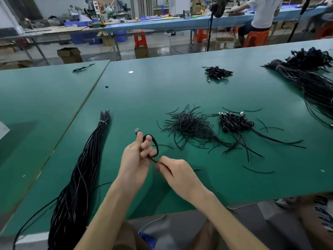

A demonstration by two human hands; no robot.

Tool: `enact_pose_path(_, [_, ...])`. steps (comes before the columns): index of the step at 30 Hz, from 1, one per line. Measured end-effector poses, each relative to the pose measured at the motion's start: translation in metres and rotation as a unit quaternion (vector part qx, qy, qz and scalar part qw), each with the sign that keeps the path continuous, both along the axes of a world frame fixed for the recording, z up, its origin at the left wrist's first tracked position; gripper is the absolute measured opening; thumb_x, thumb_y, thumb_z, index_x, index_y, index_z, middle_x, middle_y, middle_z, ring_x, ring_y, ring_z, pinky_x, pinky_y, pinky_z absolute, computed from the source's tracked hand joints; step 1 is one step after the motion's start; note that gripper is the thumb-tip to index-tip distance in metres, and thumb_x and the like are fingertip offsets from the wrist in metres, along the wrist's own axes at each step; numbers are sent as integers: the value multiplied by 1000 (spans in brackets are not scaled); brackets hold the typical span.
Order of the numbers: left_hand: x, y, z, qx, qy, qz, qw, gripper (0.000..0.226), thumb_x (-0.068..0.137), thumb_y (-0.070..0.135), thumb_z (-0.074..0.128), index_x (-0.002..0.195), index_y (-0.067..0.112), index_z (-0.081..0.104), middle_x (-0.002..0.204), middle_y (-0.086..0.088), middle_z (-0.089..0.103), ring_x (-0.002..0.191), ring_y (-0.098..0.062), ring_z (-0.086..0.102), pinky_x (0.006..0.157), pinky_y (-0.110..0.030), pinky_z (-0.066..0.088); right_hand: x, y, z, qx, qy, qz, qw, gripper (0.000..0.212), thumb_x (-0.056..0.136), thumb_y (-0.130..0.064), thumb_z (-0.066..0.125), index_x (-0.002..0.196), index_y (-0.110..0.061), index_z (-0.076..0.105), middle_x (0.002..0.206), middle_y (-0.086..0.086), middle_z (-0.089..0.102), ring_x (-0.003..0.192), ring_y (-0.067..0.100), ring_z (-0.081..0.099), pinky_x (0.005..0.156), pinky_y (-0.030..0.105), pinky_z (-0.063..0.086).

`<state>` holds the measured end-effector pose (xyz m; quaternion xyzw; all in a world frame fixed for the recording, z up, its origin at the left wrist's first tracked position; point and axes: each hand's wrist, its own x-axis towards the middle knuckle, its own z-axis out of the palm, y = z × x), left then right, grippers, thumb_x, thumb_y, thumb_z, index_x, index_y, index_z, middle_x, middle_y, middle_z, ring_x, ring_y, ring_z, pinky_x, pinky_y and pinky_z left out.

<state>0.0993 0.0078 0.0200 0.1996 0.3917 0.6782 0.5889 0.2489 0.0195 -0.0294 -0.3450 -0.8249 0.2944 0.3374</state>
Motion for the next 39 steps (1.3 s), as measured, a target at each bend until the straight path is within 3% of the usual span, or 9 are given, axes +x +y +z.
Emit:
enact_pose_path(7, [-29,-22,15,43,198,-41,978,40,100,36,54,71,10,59,54,5,26,45,-8,20,48,-21,26,1,4,-2,-88,45,-11,995,39,97,-53,61,75,-21,61,57,6,56,51,23,45,54,39,43])
enact_pose_path(12, [-33,-28,11,78,430,-70,897,49,104,36,51,69,3,58,52,7,31,48,-9,22,50,-23,16,0,7,-5,-74,28,-27,996,40,94,-57,62,73,-24,58,56,1,53,50,12,39,51,30,37])
enact_pose_path(15, [-30,-29,6,89,470,-54,877,49,107,34,48,69,5,56,52,11,34,47,-6,25,47,-17,20,1,8,-6,-83,21,-19,996,41,95,-56,62,76,-20,61,57,1,55,50,12,40,51,30,37])
enact_pose_path(19, [-31,-25,8,62,373,-3,926,46,100,38,48,67,7,56,54,7,25,48,-10,19,49,-24,18,3,5,-3,-71,36,-26,996,37,97,-48,61,79,-16,62,58,-13,53,53,10,46,52,18,33])
enact_pose_path(23, [-31,-23,8,69,230,32,970,41,101,37,51,66,13,52,57,4,23,48,-10,19,46,-20,25,2,3,-1,0,-17,-23,1000,28,103,-37,59,85,-16,63,76,-12,61,70,10,50,70,29,46])
enact_pose_path(26, [-27,-17,5,76,148,64,984,38,104,36,47,77,11,53,59,5,26,50,-10,23,49,-19,33,-2,-1,-1,188,-79,-64,977,18,103,-25,60,111,-14,72,100,-6,68,91,12,60,94,35,46])
enact_pose_path(28, [-21,-13,1,70,104,73,989,35,103,38,47,84,11,58,61,4,32,53,-12,30,58,-22,41,-6,-6,0,234,-82,-80,965,38,103,-25,57,137,-8,62,119,0,67,108,18,61,105,38,42])
enact_pose_path(34, [14,-4,-20,44,-16,31,998,30,100,38,53,91,10,60,64,5,46,56,-12,49,74,-27,56,-7,-11,7,110,-57,-31,992,69,106,-29,51,159,3,19,154,18,45,141,25,46,118,33,37])
enact_pose_path(39, [24,-2,-27,47,-63,-19,997,31,102,38,54,92,10,61,70,3,55,66,-13,60,72,-27,58,-3,-5,10,6,33,-61,998,65,103,-22,60,160,-9,29,141,3,50,118,16,57,104,19,42])
